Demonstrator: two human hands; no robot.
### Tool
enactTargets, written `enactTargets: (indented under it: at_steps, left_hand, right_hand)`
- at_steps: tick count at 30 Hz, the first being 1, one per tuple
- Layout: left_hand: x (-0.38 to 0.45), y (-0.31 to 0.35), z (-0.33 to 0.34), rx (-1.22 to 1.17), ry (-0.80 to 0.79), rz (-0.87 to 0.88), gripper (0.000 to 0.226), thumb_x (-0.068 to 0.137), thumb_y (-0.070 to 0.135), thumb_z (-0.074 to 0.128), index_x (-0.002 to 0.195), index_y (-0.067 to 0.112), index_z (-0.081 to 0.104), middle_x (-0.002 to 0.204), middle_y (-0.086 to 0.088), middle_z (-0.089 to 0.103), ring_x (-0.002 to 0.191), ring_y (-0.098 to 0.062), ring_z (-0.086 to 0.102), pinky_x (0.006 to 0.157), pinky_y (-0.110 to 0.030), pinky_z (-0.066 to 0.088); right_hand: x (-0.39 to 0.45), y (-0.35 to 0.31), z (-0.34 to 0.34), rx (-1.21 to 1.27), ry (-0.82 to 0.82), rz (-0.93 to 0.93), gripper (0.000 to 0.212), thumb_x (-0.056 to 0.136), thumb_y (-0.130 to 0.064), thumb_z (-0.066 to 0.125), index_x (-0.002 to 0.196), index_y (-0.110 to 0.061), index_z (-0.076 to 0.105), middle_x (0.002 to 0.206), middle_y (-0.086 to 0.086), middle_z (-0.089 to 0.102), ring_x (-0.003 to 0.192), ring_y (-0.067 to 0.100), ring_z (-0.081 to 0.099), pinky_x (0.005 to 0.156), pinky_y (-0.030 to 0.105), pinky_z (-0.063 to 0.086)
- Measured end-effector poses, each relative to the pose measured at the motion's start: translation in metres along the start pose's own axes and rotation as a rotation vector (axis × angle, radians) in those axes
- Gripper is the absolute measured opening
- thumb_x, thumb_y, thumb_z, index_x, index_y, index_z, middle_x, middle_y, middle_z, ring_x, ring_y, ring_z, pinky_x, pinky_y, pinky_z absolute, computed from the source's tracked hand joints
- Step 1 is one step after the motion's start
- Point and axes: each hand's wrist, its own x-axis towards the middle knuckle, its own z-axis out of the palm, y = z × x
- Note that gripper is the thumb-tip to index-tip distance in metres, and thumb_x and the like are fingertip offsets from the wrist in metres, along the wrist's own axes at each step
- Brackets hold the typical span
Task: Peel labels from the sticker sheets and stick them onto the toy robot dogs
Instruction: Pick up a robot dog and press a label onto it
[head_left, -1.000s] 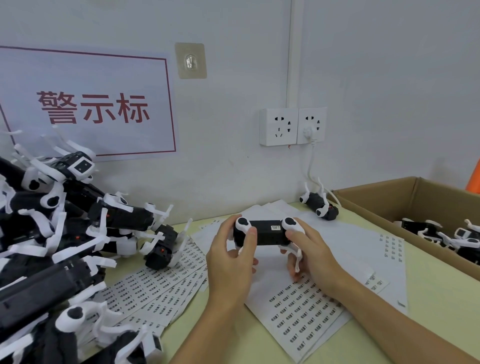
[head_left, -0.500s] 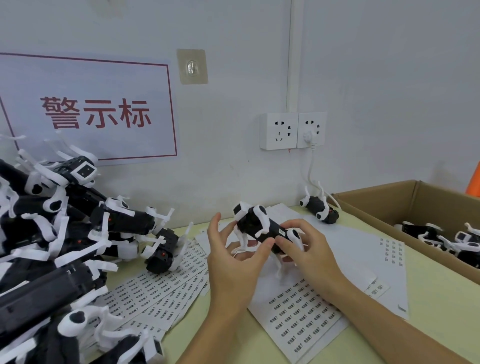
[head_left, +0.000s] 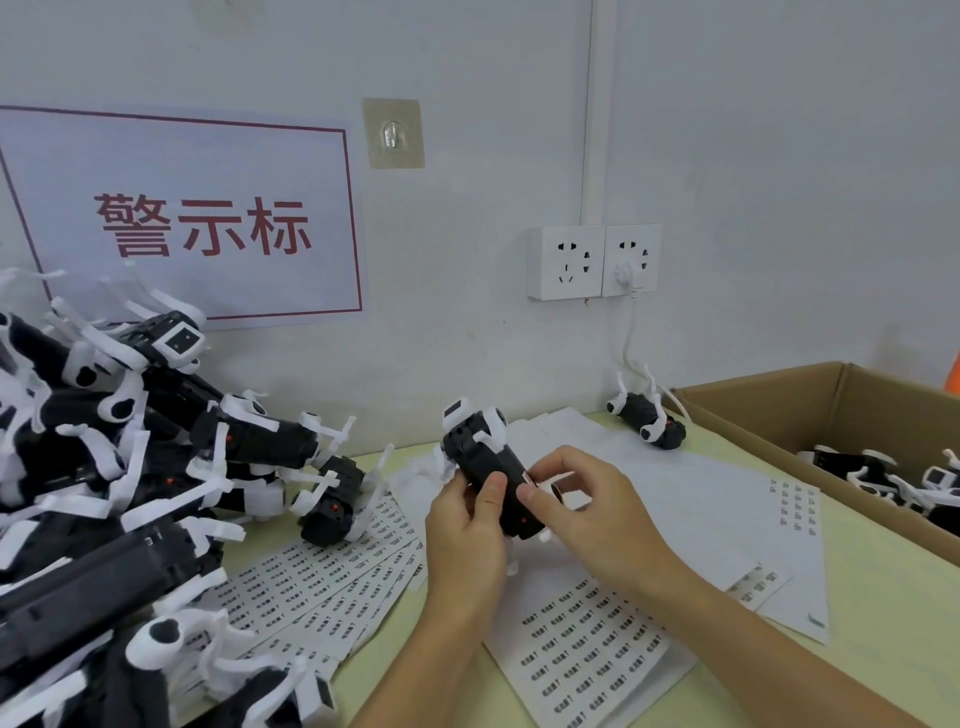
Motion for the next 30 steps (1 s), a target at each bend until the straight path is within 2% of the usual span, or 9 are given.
enactTargets:
  at_steps: [2,6,8,10,12,16,21,25,30]
  left_hand:
    - [-0.0002,0.0001,0.0005,0.002,-0.019,-0.011,0.019,0.104,0.016,0.053,0.102,0.021,0.071,0.092,0.003,0.077,0.089,-0.009,0.071,0.077,-0.022,0.051]
    - [-0.0003,-0.001,0.0006,0.001,-0.031,-0.016,0.02,0.103,0.014,0.053,0.105,0.022,0.071,0.094,0.003,0.077,0.091,-0.009,0.072,0.079,-0.022,0.053]
    - [-0.0001,-0.0015,0.0007,-0.004,-0.036,-0.021,0.02,0.103,0.014,0.053,0.106,0.02,0.071,0.094,0.002,0.077,0.091,-0.01,0.072,0.079,-0.023,0.054]
    - [0.0004,-0.0016,0.0011,-0.005,-0.037,-0.017,0.02,0.103,0.013,0.053,0.103,0.021,0.071,0.092,0.002,0.077,0.087,-0.008,0.072,0.074,-0.016,0.052]
    - [0.0008,-0.0015,0.0018,-0.004,-0.036,-0.016,0.02,0.103,0.013,0.054,0.1,0.023,0.071,0.09,0.002,0.077,0.085,-0.007,0.072,0.07,-0.013,0.05]
    - [0.0018,-0.0027,0.002,-0.005,-0.027,-0.016,0.019,0.102,0.014,0.055,0.102,0.023,0.071,0.092,0.002,0.077,0.087,-0.008,0.072,0.074,-0.018,0.052]
    - [0.002,-0.0039,0.0021,-0.006,-0.035,-0.015,0.018,0.102,0.013,0.055,0.104,0.021,0.071,0.092,0.002,0.077,0.086,-0.006,0.071,0.072,-0.015,0.051]
    - [0.0033,-0.0048,0.0016,0.007,-0.019,-0.008,0.018,0.102,0.013,0.056,0.102,0.019,0.072,0.09,0.004,0.077,0.085,-0.006,0.072,0.075,-0.021,0.053]
    - [0.0021,-0.0037,0.0027,0.016,-0.001,0.008,0.01,0.098,0.021,0.064,0.096,0.019,0.073,0.082,0.005,0.078,0.079,-0.009,0.073,0.067,-0.016,0.053]
  right_hand:
    - [-0.0006,-0.0021,0.0003,-0.011,0.059,-0.053,0.005,0.087,-0.025,0.073,0.087,-0.03,0.07,0.091,-0.02,0.071,0.09,0.001,0.065,0.069,0.017,0.048]
    - [-0.0009,-0.0047,-0.0005,0.016,0.087,-0.083,0.01,0.087,-0.017,0.073,0.081,-0.025,0.075,0.081,-0.015,0.074,0.081,0.005,0.069,0.066,0.022,0.054]
    - [-0.0002,-0.0045,-0.0009,0.031,0.083,-0.062,0.013,0.087,-0.016,0.073,0.078,-0.023,0.076,0.078,-0.013,0.075,0.079,0.006,0.07,0.067,0.022,0.054]
    - [0.0015,-0.004,-0.0027,0.047,0.089,-0.036,0.017,0.088,-0.013,0.072,0.075,-0.021,0.076,0.075,-0.011,0.075,0.076,0.007,0.07,0.071,0.023,0.054]
    - [0.0027,-0.0037,-0.0048,0.08,0.09,-0.025,0.019,0.089,-0.01,0.07,0.073,-0.018,0.076,0.073,-0.008,0.075,0.074,0.012,0.071,0.075,0.03,0.057]
    - [0.0017,-0.0043,-0.0038,0.105,0.065,-0.011,0.014,0.089,-0.011,0.072,0.078,-0.017,0.077,0.076,-0.005,0.076,0.075,0.015,0.072,0.077,0.032,0.058]
    - [0.0025,-0.0034,-0.0057,0.136,0.073,0.009,0.017,0.09,-0.007,0.07,0.076,-0.014,0.076,0.071,-0.002,0.075,0.074,0.021,0.073,0.077,0.04,0.059]
    - [0.0028,-0.0016,-0.0048,0.124,0.054,0.002,0.014,0.089,-0.008,0.071,0.078,-0.014,0.076,0.074,-0.004,0.076,0.075,0.016,0.072,0.076,0.032,0.059]
    - [0.0061,0.0038,-0.0061,0.148,0.08,0.046,0.019,0.094,-0.008,0.064,0.081,-0.015,0.077,0.078,-0.002,0.076,0.077,0.011,0.072,0.074,0.025,0.055]
